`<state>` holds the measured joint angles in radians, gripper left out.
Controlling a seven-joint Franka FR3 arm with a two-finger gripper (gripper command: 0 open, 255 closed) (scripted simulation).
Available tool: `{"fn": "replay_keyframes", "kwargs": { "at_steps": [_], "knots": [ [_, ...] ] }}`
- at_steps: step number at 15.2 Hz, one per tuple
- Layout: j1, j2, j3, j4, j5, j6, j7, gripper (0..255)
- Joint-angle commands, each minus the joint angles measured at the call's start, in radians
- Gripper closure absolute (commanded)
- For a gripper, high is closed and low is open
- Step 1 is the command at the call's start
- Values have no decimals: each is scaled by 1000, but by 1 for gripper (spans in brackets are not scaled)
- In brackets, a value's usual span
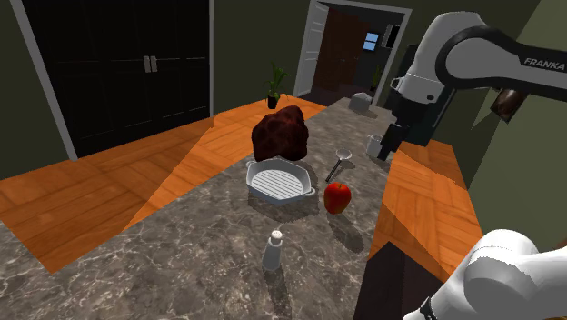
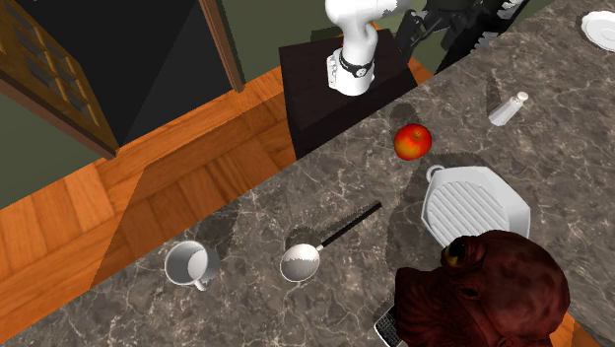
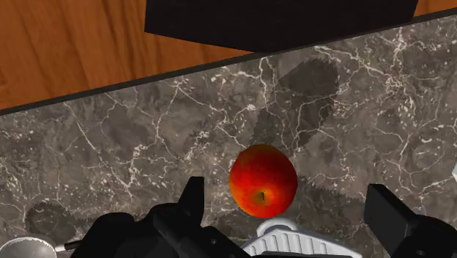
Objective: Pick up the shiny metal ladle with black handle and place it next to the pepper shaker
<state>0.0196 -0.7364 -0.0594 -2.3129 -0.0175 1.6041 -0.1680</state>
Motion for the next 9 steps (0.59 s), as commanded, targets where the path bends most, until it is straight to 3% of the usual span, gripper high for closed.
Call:
{"fn": "replay_keyframes", "kwargs": {
  "at_steps": [1, 9],
  "knots": [
    [0, 0, 0, 0, 0, 0, 0, 0],
    [-74, 312, 35, 117, 19, 154, 261, 0]
  ]
}}
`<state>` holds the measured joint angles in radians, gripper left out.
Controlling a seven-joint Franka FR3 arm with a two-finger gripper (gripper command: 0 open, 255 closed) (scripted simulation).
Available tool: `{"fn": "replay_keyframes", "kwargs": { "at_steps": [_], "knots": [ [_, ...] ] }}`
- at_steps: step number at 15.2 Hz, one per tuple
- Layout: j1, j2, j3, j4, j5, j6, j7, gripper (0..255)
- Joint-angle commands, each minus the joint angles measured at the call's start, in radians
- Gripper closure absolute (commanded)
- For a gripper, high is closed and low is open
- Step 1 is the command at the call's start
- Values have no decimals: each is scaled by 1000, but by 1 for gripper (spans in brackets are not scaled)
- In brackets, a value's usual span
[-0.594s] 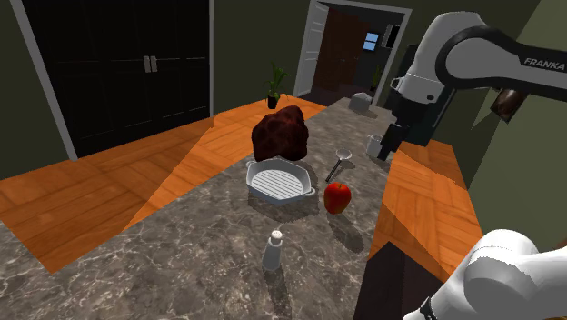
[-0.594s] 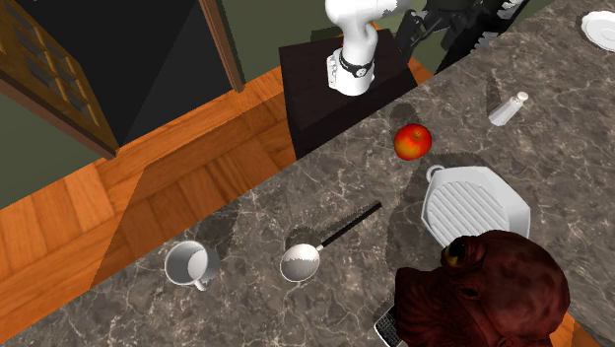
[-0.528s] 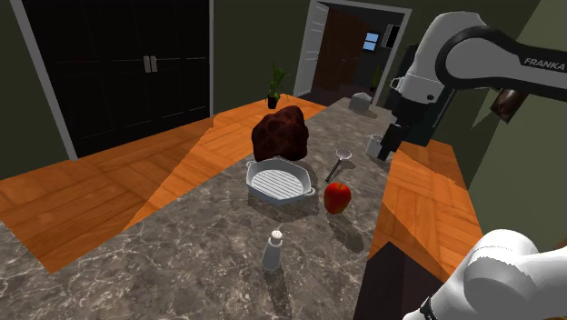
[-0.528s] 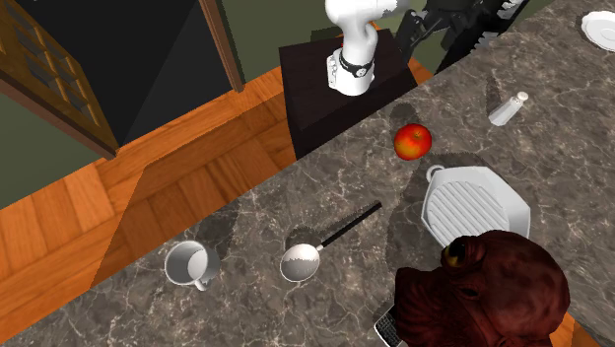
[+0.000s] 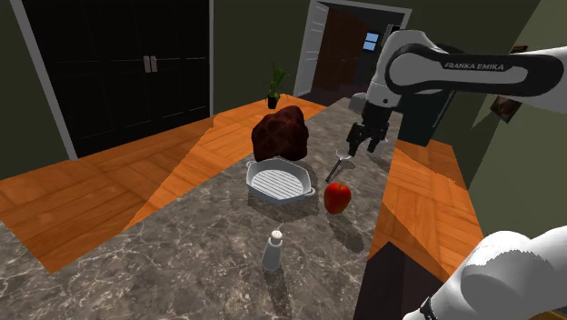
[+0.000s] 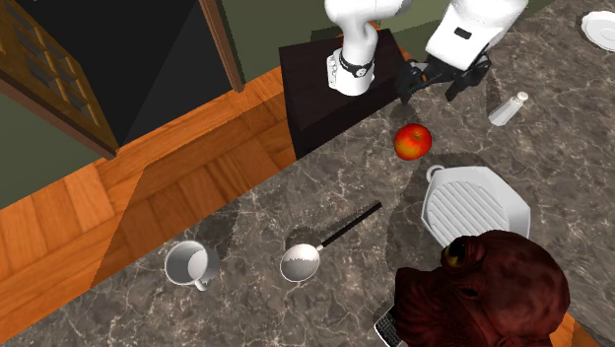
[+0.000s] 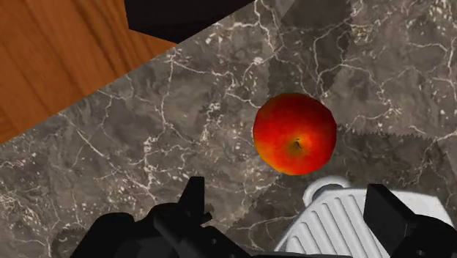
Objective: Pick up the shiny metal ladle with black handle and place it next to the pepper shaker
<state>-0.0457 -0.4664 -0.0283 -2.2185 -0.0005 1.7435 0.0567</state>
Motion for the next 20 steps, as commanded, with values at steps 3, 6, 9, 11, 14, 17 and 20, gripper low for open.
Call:
{"fn": "replay_keyframes", "kwargs": {
  "at_steps": [3, 6, 9, 11, 14, 17, 20],
  "knots": [
    [-34, 159, 5, 84, 3, 54, 129, 0],
    [-56, 273, -1, 153, 4, 84, 218, 0],
    [-77, 384, -13, 228, 6, 104, 302, 0],
    [-90, 457, -24, 281, 9, 114, 355, 0],
    [-109, 562, -45, 363, 17, 122, 430, 0],
    [-130, 664, -69, 447, 30, 123, 500, 0],
    [-153, 763, -94, 533, 48, 120, 566, 0]
  ]
}}
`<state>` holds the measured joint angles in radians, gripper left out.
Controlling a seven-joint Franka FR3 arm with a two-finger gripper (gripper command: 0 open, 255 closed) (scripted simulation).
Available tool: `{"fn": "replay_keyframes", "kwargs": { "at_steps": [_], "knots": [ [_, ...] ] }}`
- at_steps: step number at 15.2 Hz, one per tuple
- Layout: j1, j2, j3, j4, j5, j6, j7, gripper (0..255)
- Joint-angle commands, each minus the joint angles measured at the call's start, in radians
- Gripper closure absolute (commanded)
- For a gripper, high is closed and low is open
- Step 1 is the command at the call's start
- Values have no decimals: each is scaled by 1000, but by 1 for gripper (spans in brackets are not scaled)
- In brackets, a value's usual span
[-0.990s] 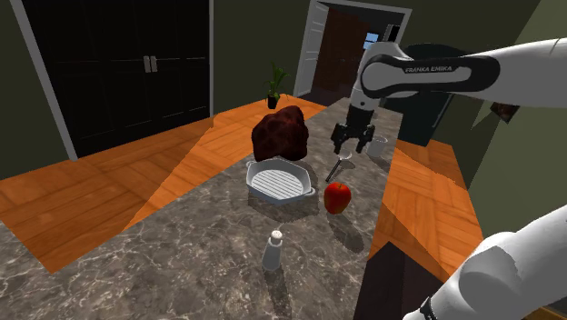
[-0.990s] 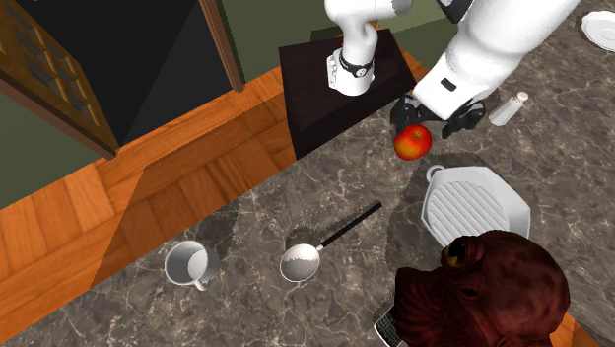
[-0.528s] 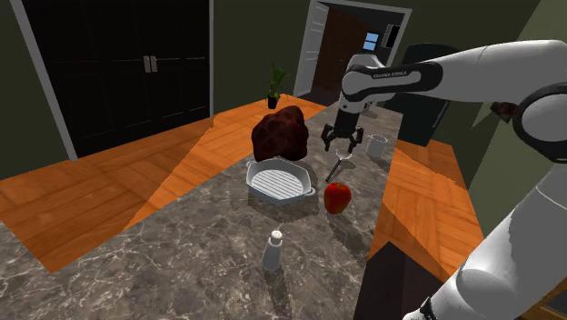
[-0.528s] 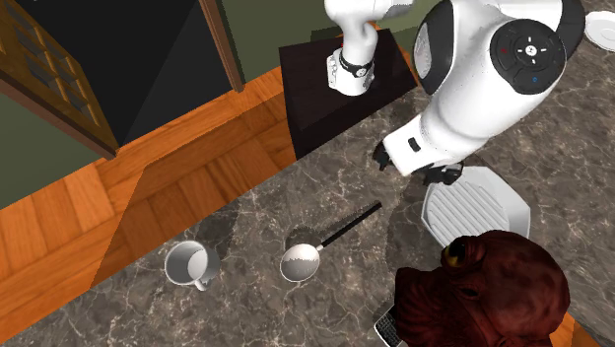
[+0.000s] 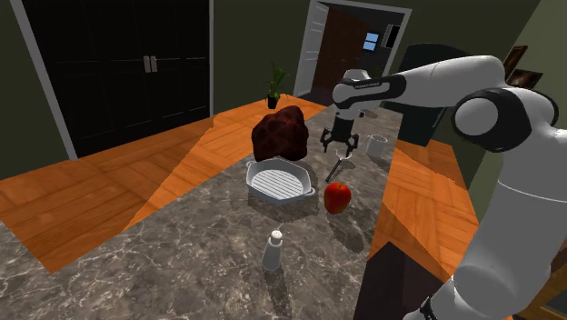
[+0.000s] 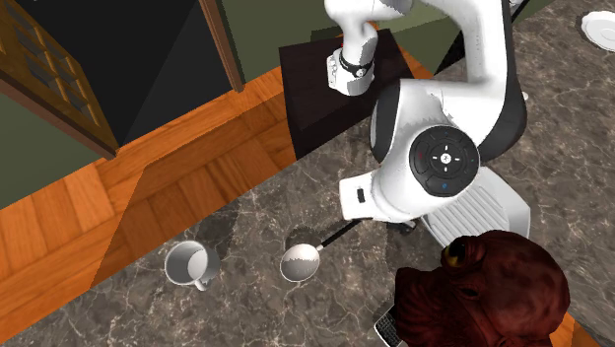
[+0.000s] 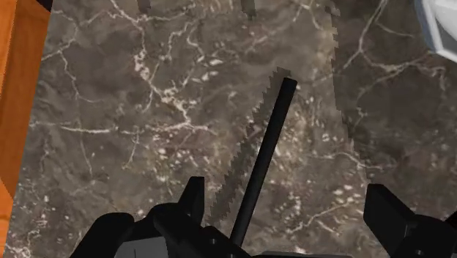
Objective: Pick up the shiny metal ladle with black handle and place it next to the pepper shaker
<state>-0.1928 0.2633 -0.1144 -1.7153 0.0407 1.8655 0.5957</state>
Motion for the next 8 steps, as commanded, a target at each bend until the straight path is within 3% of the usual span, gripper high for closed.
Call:
{"fn": "replay_keyframes", "kwargs": {
  "at_steps": [1, 6, 8],
  "knots": [
    [-15, 65, -16, 59, 13, -4, 48, 0],
    [-62, 220, -58, 202, 54, -21, 151, 0],
    [-67, 234, -60, 202, 58, -10, 159, 0]
  ]
}}
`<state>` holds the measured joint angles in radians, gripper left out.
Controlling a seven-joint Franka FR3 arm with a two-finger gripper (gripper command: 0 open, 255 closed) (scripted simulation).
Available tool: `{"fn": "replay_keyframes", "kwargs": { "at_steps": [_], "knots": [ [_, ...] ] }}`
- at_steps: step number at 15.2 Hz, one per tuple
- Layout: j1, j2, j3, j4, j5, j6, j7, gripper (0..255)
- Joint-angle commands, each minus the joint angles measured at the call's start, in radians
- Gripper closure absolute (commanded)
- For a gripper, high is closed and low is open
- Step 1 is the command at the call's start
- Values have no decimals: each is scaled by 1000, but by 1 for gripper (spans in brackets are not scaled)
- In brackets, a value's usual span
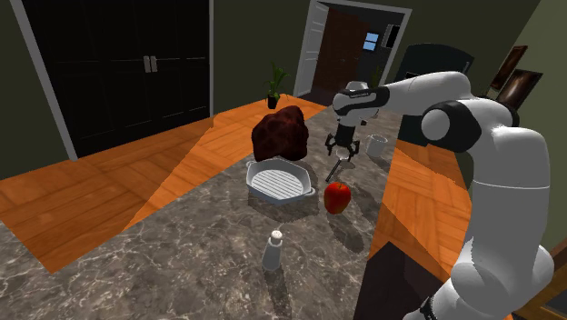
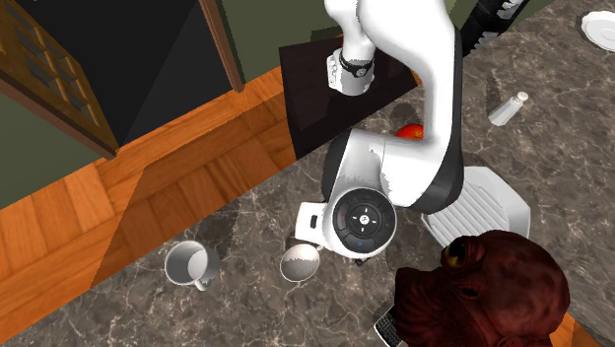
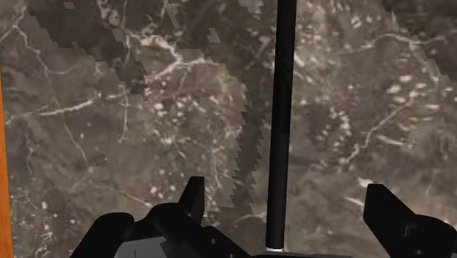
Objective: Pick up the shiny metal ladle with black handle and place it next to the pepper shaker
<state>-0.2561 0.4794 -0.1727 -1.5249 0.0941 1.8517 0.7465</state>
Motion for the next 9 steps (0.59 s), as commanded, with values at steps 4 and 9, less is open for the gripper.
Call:
{"fn": "replay_keyframes", "kwargs": {
  "at_steps": [4, 9],
  "knots": [
    [-2, 25, -1, -31, 7, 54, 7, 0],
    [-1, 32, 1, -56, 9, 86, 5, 0]
  ]
}}
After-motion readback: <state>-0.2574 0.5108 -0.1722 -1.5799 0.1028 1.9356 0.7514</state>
